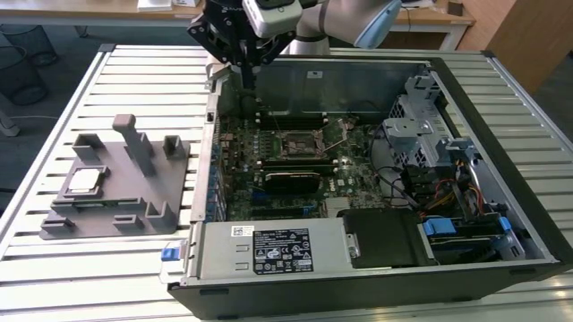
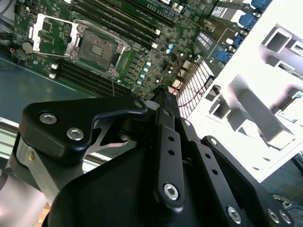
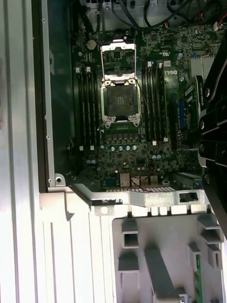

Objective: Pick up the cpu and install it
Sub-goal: 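Reach for the cpu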

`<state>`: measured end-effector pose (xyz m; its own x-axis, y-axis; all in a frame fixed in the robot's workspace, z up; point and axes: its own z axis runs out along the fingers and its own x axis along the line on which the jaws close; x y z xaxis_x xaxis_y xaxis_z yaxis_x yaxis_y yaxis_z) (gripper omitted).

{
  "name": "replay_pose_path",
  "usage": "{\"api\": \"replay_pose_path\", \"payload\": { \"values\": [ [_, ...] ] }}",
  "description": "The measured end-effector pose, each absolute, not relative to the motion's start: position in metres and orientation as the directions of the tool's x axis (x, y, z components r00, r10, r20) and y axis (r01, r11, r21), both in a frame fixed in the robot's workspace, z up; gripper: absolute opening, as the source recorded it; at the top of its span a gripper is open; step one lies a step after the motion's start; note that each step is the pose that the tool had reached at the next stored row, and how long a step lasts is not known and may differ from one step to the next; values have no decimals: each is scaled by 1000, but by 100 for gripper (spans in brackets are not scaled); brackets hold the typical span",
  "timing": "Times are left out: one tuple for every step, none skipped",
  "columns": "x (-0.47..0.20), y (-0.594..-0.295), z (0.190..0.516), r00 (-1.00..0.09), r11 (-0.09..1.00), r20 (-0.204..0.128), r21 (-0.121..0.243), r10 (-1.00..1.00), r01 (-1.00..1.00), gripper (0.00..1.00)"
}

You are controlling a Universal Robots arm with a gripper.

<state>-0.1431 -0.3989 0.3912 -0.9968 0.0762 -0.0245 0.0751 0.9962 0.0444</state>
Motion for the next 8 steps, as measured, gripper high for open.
{"api": "replay_pose_path", "payload": {
  "values": [
    [-143,-399,391,-997,996,-24,44,76,75,11],
    [-144,-399,391,-997,996,-24,44,76,75,11],
    [-144,-399,391,-997,996,-24,44,76,75,11],
    [-144,-399,391,-997,996,-24,44,76,75,11],
    [-145,-399,391,-997,996,-24,44,76,75,11],
    [-145,-399,391,-997,996,-24,44,76,75,11],
    [-145,-399,391,-997,996,-24,44,76,75,11],
    [-146,-399,391,-997,996,-24,44,76,75,11]
  ]
}}
